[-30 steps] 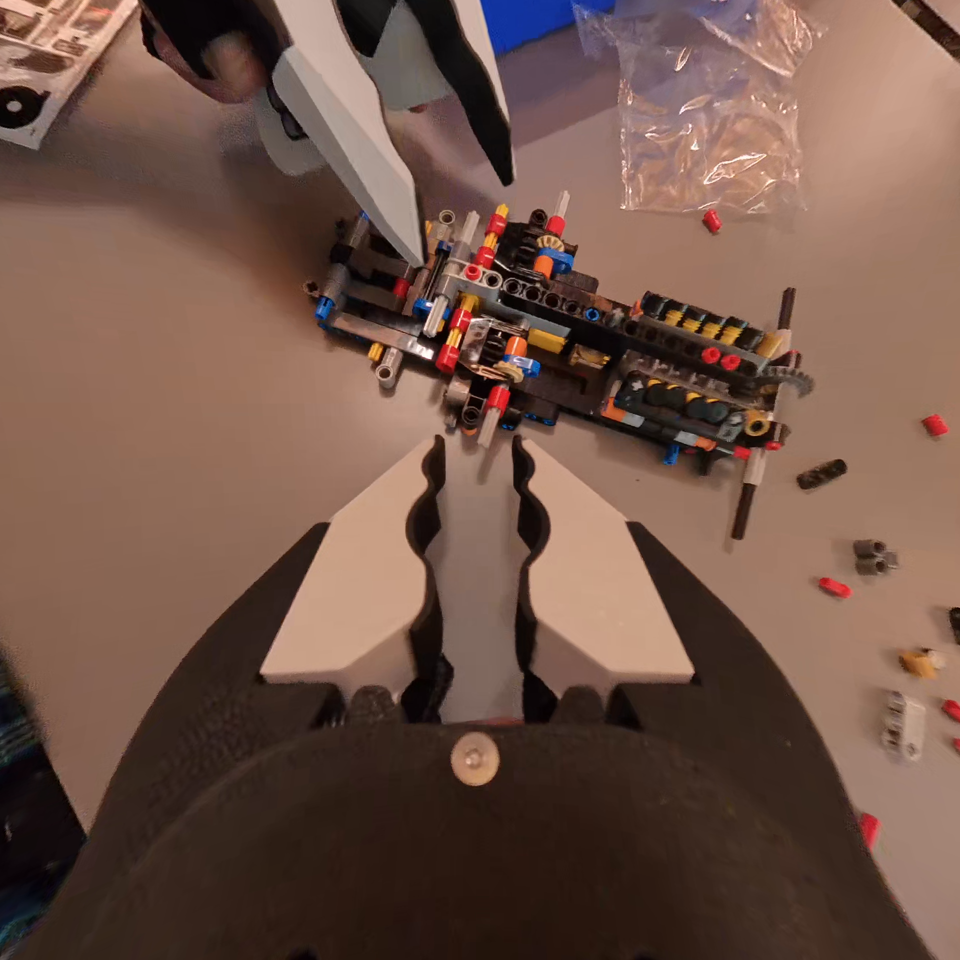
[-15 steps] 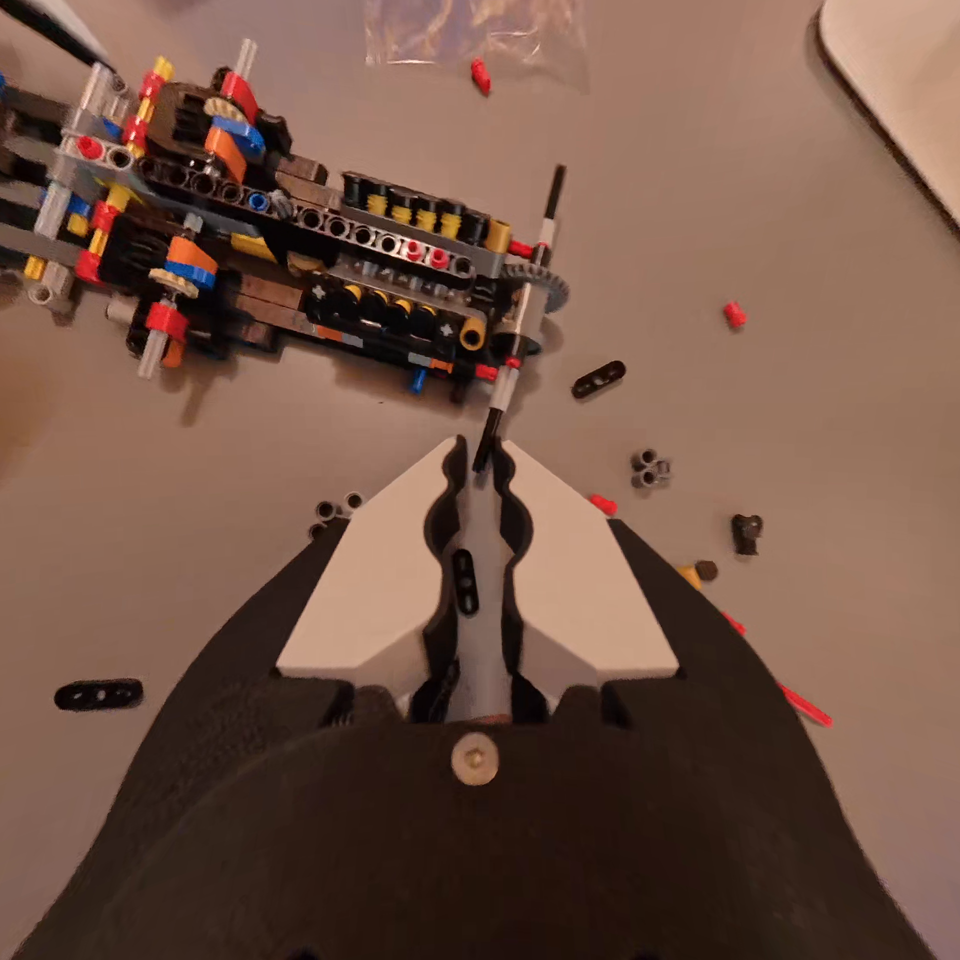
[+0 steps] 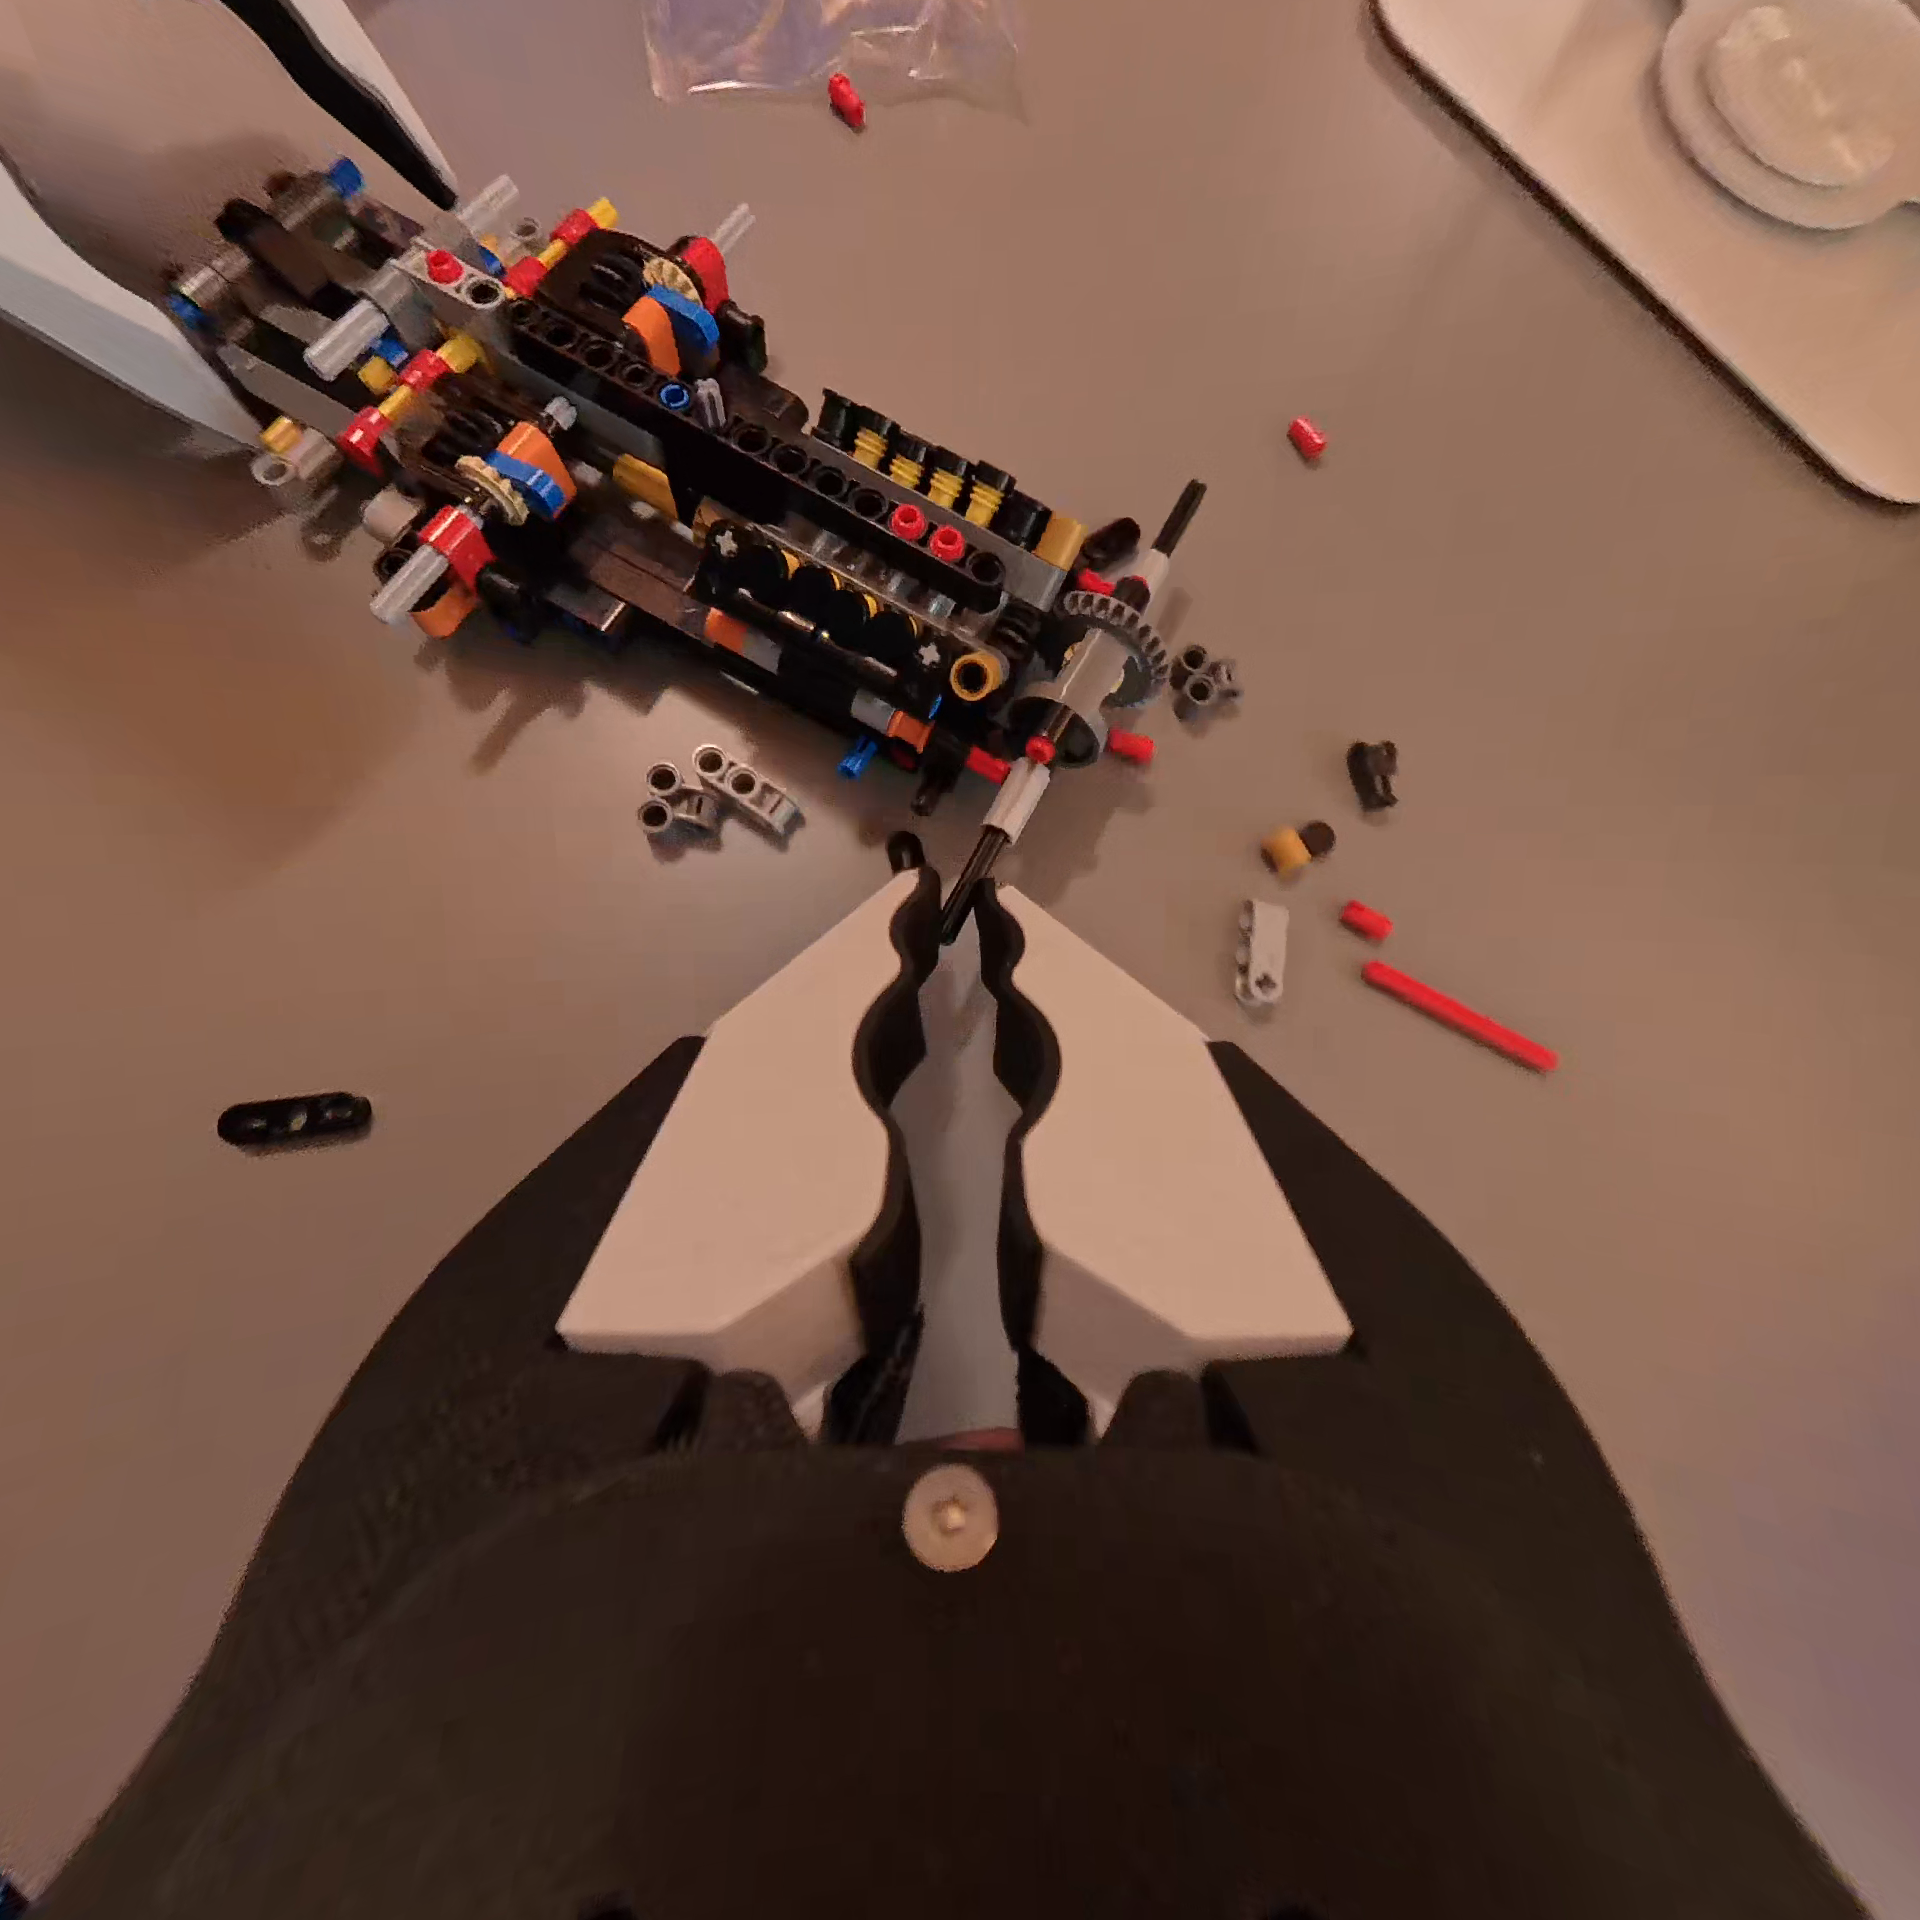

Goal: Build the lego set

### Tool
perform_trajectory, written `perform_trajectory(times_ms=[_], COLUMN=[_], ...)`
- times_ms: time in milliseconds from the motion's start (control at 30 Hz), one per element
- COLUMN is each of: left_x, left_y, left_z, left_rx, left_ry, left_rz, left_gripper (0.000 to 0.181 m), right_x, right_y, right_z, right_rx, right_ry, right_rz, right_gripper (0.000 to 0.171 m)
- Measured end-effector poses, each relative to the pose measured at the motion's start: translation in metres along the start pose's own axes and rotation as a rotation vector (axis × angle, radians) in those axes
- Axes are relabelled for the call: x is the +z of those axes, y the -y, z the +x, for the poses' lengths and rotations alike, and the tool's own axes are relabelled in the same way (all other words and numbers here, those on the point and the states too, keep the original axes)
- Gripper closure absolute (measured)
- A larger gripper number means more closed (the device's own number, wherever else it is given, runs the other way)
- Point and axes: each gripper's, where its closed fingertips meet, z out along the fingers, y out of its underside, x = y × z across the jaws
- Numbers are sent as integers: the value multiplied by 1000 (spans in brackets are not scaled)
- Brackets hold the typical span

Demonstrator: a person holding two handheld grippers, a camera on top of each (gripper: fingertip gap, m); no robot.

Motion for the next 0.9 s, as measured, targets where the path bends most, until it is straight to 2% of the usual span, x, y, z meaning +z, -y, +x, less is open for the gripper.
perform_trajectory(times_ms=[267,367,633,900], left_x=[25,33,51,87], left_y=[30,40,58,95], left_z=[-5,-13,-45,-89], left_rx=[27,-8,-37,-95], left_ry=[-41,-5,79,88], left_rz=[21,31,14,-2], left_gripper=[121,121,122,121], right_x=[-33,-38,-22,-9], right_y=[0,10,49,45], right_z=[23,38,86,149], right_rx=[68,72,28,116], right_ry=[-32,-36,-12,-22], right_rz=[64,89,86,80], right_gripper=[168,168,169,169])
